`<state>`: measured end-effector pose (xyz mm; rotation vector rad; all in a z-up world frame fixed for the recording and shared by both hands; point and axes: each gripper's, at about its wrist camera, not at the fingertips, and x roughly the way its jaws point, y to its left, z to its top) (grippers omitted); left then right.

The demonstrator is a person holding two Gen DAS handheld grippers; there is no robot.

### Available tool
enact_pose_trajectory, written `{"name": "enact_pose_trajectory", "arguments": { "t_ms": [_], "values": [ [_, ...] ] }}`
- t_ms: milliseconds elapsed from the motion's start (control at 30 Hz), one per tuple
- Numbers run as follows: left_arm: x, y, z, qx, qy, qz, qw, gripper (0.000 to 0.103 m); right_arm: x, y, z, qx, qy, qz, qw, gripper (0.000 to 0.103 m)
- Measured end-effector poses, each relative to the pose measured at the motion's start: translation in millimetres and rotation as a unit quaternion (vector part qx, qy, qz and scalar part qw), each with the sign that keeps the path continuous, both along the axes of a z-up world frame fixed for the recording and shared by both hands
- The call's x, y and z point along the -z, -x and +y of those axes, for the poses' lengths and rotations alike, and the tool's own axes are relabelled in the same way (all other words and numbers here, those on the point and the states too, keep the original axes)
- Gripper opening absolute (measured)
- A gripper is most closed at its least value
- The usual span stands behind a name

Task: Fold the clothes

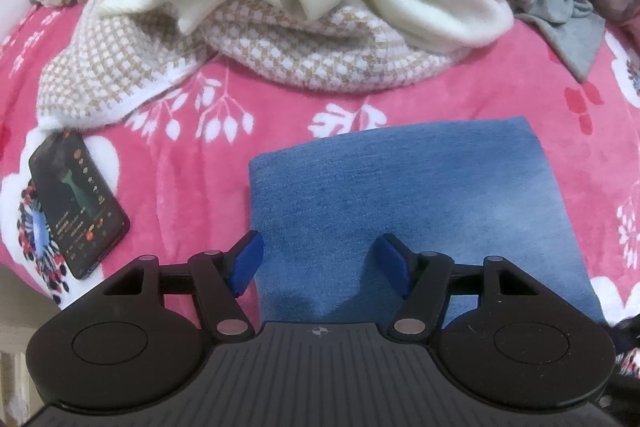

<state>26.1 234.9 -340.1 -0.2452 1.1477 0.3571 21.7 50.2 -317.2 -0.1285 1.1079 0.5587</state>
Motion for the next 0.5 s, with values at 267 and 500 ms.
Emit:
{"name": "enact_pose_trajectory", "arguments": {
  "t_ms": [267,500],
  "values": [
    [-1,-1,-1,-0.005,-0.003,0.006,1.0000,0.065,28,-22,-15,0.033,-0.002,0.036,0.999,0.014],
    [-1,-1,-3,0.001,-0.009,0.008,0.9999,0.065,27,-24,-16,0.031,-0.001,0.043,0.999,0.014]
  ]
}}
